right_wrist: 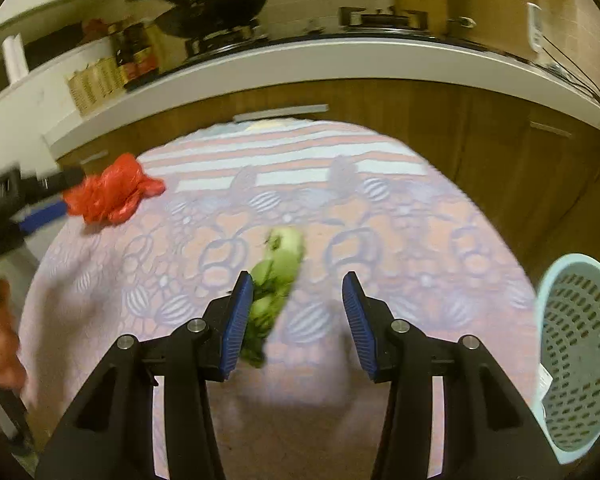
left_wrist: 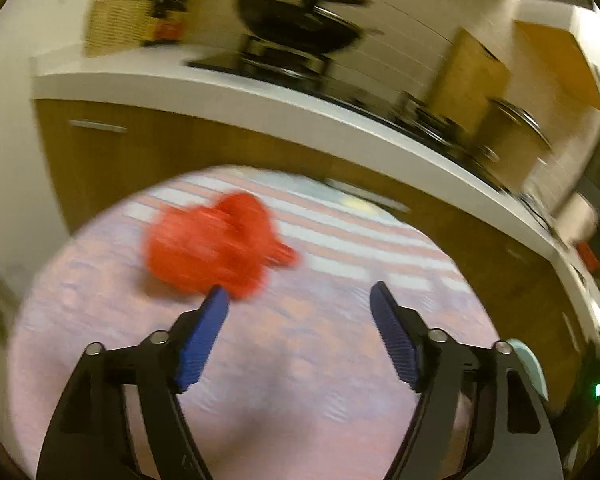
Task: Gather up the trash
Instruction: 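Move both tools back over the table toward the red bag and bok choy, then grasp the red plastic bag with the left gripper while the right gripper grasps the bok choy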
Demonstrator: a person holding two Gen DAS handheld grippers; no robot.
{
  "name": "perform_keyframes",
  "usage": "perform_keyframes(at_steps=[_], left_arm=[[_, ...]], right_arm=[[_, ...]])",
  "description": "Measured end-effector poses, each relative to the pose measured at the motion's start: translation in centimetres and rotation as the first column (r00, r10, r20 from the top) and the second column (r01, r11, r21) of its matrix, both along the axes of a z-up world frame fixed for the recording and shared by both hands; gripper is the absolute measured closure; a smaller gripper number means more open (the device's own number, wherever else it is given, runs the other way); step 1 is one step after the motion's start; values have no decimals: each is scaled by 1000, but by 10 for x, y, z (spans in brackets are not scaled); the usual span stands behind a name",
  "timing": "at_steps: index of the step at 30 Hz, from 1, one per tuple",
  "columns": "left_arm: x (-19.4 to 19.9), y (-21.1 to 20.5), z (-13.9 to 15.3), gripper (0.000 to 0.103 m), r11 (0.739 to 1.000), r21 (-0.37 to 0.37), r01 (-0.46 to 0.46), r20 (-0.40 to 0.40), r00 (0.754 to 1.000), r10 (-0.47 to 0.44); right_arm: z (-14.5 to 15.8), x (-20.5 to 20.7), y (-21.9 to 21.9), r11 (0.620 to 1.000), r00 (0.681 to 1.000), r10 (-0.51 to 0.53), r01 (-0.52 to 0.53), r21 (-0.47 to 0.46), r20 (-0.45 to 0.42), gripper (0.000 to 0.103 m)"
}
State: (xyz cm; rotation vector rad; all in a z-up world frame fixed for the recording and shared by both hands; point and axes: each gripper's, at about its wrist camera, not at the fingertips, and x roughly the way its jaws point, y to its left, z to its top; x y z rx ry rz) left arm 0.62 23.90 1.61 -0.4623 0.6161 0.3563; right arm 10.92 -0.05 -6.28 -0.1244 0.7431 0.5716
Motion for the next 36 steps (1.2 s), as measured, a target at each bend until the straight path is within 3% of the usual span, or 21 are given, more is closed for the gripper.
perform_keyframes(at_steps=[7,12,18,20,23,25,28,32,36], left_arm=[[25,44,-6,19,994,64,-85,-44,995,88],[54,53,-34,19,996,71,-54,-95,994,60],[56,59,-45,20,997,64,-35,-60,997,39],[55,58,-46,25,998,59,-32,-55,998,35],[57,50,-45,38,995,98,-8,-60,998,14],[56,43,-44,51,990,138,-5,-57,998,13],[50,38,-40,61,988,155,-4,-23,1000,7],[41,36,-35,63,988,153,-15,15,1000,13],[41,26,-31,63,984,177,3,30,1000,-8]], right_arm=[[-4,3,13,999,1000,-1,2,-42,26,52],[-6,3,13,999,1000,6,-5,-35,23,48],[-7,-7,26,995,997,40,-33,-99,67,43],[-8,-7,27,994,997,39,-32,-106,67,35],[-7,-5,24,995,998,34,-29,-91,57,31],[-8,-2,22,996,999,26,-23,-83,43,30],[-11,4,18,998,1000,9,-9,-68,-1,19],[-15,12,13,999,999,-17,14,-49,-51,19],[-17,11,16,997,998,-31,28,-68,-46,20]])
